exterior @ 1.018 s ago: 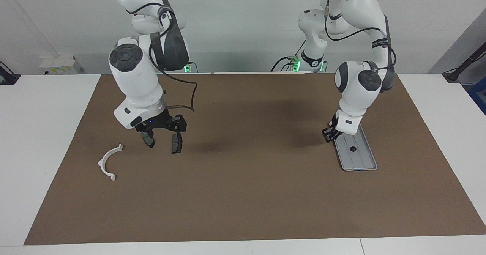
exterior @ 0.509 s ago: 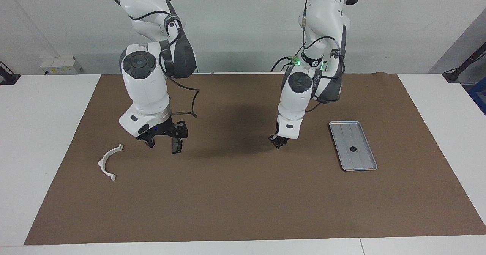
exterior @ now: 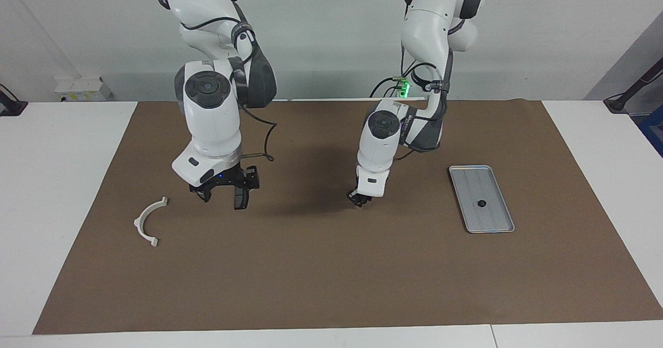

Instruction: Place bearing gear from tray to pile

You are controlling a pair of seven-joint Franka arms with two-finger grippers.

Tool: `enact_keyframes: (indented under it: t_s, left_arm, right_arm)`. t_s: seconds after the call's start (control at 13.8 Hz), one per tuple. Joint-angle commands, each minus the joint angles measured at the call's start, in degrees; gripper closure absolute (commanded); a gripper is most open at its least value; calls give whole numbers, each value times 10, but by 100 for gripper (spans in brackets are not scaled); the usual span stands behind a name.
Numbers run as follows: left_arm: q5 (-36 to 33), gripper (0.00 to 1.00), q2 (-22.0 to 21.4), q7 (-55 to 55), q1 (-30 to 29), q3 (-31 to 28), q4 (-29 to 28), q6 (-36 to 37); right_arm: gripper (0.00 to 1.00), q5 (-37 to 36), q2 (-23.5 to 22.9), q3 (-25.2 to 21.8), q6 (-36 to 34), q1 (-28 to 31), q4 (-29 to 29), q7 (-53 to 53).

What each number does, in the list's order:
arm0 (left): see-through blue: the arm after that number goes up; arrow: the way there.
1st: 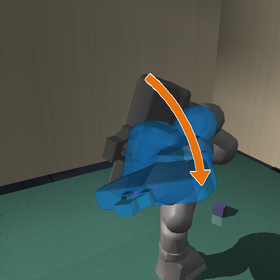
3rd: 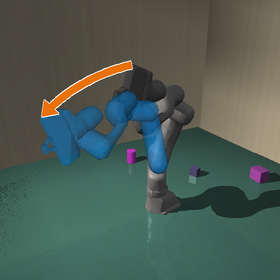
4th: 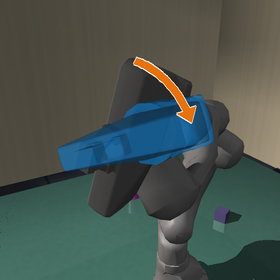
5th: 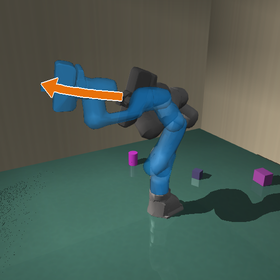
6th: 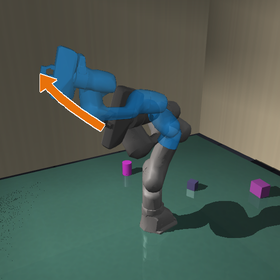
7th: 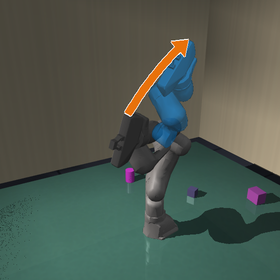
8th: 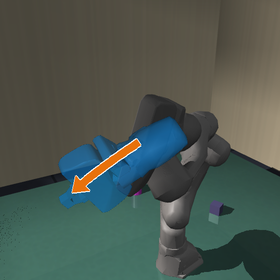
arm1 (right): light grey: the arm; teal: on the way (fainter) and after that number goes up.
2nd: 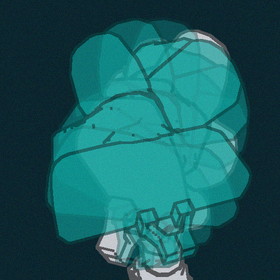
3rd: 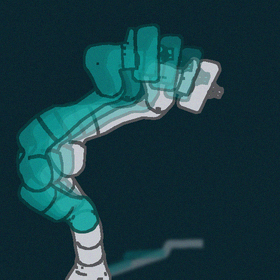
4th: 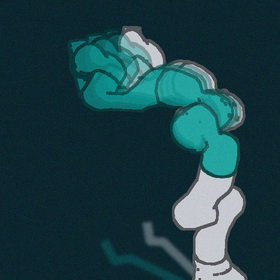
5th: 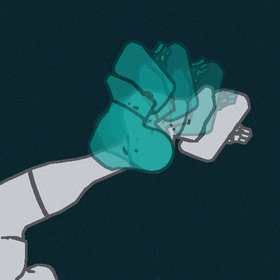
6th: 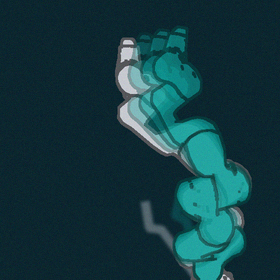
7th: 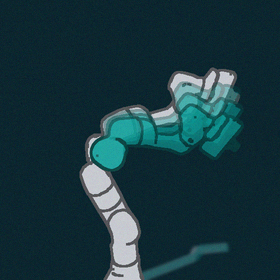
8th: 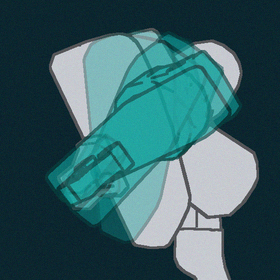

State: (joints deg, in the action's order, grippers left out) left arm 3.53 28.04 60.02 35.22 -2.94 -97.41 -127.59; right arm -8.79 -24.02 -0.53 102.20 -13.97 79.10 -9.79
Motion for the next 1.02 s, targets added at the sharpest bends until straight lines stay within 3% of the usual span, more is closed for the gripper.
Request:
enact_keyframes:
  t_s: [0.0, 0.29, 0.36, 0.44, 0.58, 0.8, 0.95]
  left_arm:
    - [9, 100, 21, 10, 31, -14, -4, -8]
    - [8, 100, 25, 16, 33, -15, -1, -5]
    - [7, 85, 24, 16, 32, -15, -2, -3]
    - [6, 1, 24, 16, 33, -15, -2, -1]
    - [-11, 0, 19, 16, 30, -17, 1, 18]
    - [-13, 0, -39, -17, -20, -25, -7, 91]
    - [-13, 0, -73, -97, -61, -26, -50, 102]
  right_arm:
    - [0, 24, -11, 4, 5, 3, -6, -16]
    - [0, 38, -15, 4, 6, 2, -6, -24]
    - [0, 39, -15, 4, 6, 3, -6, -25]
    - [0, 40, -16, 4, 6, 3, -6, -28]
    - [0, 46, -23, 7, 9, -4, -7, -59]
    - [0, 47, -31, 32, 36, -9, -9, -141]
    - [0, 46, -46, 47, 48, -25, -17, -217]
